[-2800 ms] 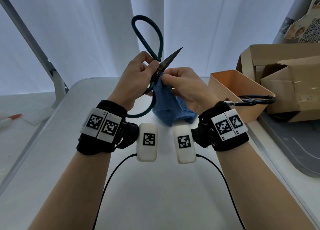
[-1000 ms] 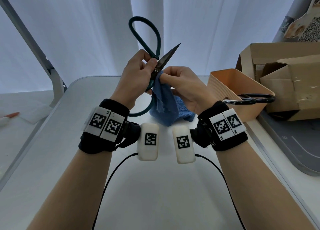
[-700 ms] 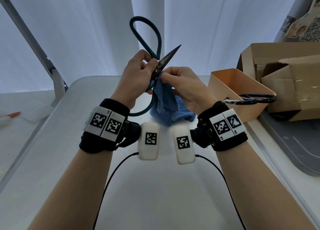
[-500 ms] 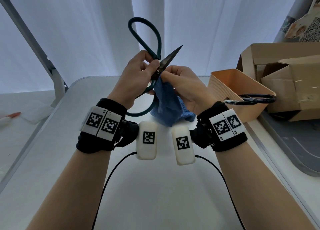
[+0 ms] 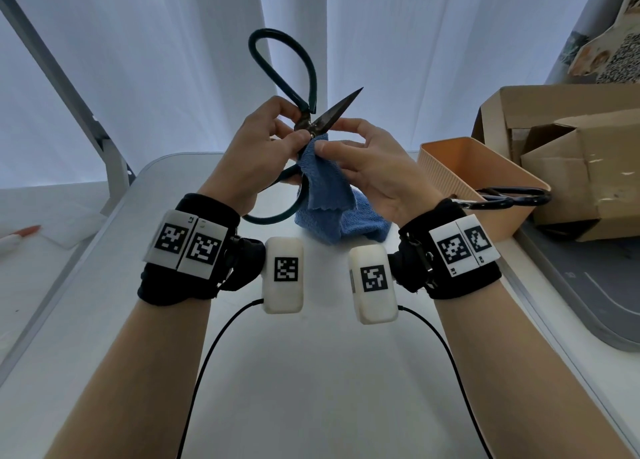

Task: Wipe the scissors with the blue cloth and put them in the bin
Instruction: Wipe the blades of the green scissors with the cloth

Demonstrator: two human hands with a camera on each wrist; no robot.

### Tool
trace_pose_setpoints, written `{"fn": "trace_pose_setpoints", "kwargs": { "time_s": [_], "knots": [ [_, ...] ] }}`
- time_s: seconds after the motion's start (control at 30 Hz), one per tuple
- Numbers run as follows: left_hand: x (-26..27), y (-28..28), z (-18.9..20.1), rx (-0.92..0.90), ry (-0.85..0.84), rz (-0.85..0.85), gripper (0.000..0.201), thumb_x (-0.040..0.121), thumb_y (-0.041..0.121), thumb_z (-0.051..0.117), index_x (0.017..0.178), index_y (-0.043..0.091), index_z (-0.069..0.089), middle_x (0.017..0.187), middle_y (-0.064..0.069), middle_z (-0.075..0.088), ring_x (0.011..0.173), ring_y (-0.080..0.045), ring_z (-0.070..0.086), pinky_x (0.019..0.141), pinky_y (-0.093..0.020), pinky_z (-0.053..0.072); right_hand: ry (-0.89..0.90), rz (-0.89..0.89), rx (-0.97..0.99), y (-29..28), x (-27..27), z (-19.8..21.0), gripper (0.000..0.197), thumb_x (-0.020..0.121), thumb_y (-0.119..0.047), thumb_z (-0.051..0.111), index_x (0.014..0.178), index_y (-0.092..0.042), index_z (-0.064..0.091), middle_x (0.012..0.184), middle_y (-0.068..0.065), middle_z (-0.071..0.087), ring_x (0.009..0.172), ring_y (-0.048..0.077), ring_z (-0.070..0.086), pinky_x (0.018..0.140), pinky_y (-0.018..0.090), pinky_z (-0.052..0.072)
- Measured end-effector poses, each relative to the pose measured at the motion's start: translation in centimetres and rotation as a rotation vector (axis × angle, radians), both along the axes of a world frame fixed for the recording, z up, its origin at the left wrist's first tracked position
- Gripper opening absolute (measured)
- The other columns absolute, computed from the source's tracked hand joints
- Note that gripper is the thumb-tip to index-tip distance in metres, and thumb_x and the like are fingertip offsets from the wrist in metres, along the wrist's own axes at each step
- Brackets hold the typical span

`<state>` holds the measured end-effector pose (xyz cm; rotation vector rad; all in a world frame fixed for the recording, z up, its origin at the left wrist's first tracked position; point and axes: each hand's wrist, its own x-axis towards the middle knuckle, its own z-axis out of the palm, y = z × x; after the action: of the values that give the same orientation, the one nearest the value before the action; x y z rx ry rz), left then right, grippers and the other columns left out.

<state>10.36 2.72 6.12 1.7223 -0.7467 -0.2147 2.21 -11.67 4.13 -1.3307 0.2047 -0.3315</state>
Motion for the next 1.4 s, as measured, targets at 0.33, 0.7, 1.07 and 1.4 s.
{"fn": "trace_pose_setpoints", "kwargs": {
  "time_s": [0.33, 0.7, 1.07, 1.4],
  "knots": [
    [-0.3, -0.4, -0.2, 0.048, -0.012, -0.029, 0.010, 0.099, 0.015, 0.058, 0.109, 0.014, 0.056, 0.092, -0.009, 0.055, 0.078, -0.017, 0.061, 0.057, -0.030, 0.056, 0.027, -0.058, -0.158, 0.1, 0.4, -0.3, 0.050, 0.084, 0.004, 0.072, 0.129, -0.012, 0.056, 0.102, 0.015, 0.076, 0.097, 0.030, 0.073, 0.091, 0.043, 0.058],
    [0.1, 0.1, 0.2, 0.054, 0.001, -0.008, 0.007, 0.100, 0.017, 0.057, 0.107, 0.016, 0.057, 0.092, -0.005, 0.058, 0.077, -0.013, 0.062, 0.063, -0.030, 0.058, 0.040, -0.142, -0.251, 0.0, 0.5, -0.5, 0.033, 0.081, -0.015, 0.081, 0.109, -0.007, 0.066, 0.054, -0.010, 0.052, 0.059, 0.006, 0.059, 0.068, 0.027, 0.056],
    [1.3, 1.4, 0.8, -0.078, 0.073, 0.182, 0.015, 0.099, 0.014, 0.056, 0.114, 0.012, 0.056, 0.102, -0.010, 0.070, 0.079, -0.013, 0.065, 0.058, -0.027, 0.053, 0.010, -0.428, 0.099, -2.0, 0.3, -0.5, 0.018, 0.097, -0.024, 0.064, 0.088, -0.011, 0.057, 0.077, 0.002, 0.065, 0.062, 0.008, 0.062, 0.057, 0.022, 0.053],
    [1.1, 1.3, 0.9, -0.059, 0.081, 0.182, 0.019, 0.100, 0.013, 0.055, 0.119, 0.010, 0.055, 0.097, -0.006, 0.069, 0.080, -0.013, 0.065, 0.059, -0.028, 0.053, 0.103, -0.234, -0.014, -1.5, 0.3, -1.2, 0.043, 0.084, 0.007, 0.055, 0.121, -0.014, 0.055, 0.104, 0.014, 0.063, 0.090, 0.021, 0.062, 0.095, 0.036, 0.056]
  ]
}}
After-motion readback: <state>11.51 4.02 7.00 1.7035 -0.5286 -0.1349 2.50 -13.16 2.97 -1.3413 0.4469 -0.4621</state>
